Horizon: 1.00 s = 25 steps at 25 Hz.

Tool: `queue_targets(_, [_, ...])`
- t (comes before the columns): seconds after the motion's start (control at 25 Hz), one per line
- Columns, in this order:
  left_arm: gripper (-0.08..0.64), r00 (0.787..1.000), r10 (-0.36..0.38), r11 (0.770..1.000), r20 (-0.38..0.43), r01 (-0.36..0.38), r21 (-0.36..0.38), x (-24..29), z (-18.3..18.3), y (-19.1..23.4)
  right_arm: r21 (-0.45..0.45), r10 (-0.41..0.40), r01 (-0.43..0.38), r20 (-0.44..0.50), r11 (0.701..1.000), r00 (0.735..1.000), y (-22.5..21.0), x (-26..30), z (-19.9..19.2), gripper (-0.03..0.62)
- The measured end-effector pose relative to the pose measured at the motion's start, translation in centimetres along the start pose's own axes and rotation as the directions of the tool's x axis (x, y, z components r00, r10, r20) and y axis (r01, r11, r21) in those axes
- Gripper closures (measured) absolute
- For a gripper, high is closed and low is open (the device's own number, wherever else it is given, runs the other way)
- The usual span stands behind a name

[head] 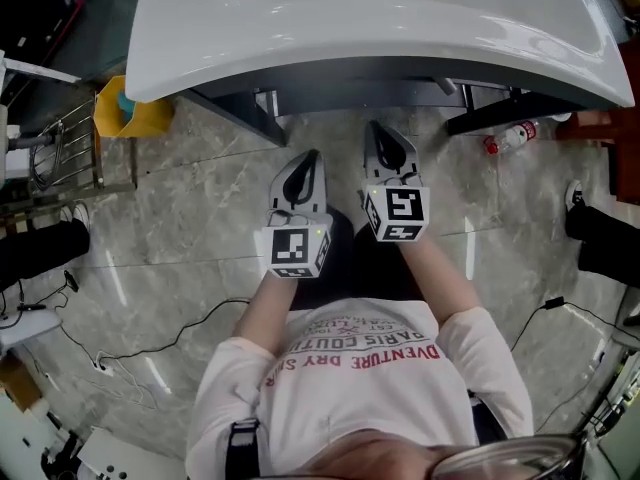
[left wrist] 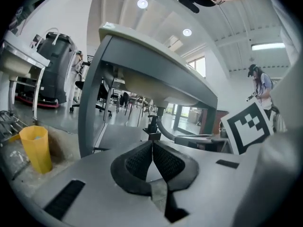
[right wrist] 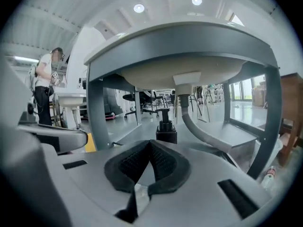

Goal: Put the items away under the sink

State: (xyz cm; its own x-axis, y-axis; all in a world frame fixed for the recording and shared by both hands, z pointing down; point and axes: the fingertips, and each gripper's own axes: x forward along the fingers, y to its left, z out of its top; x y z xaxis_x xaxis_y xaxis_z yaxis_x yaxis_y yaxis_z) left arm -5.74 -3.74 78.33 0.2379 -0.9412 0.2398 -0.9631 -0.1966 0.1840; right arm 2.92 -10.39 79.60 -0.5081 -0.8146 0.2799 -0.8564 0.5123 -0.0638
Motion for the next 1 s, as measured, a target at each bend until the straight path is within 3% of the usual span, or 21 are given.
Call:
queue_targets(0.36, [0.533,0.999,-0.024,0.999,-0.049,0.023,-0.027,-3.2,13.1,-3.9,0.049,0.068,-0.067,-0.021,0.997,0.997,1.2,-6.3,11.7,0.568])
queue_targets(0.68, [0.532,0.997,0.003,0.999,-0.082,-0.006,-0.036,-9.1,27.4,-7.9,0.06,0.113,-0.111,-0.031,0.992,0.993,3.1,-13.0,26.5,0.568])
queue_targets(1.0, [0.533,0.999,-0.004,0.998,0.037,0.002,0.059,-13.0,40.6,-11.9,0.011,0.111,-0.111,0.06,0.994,0.992,3.2,-18.8,39.2,0.568])
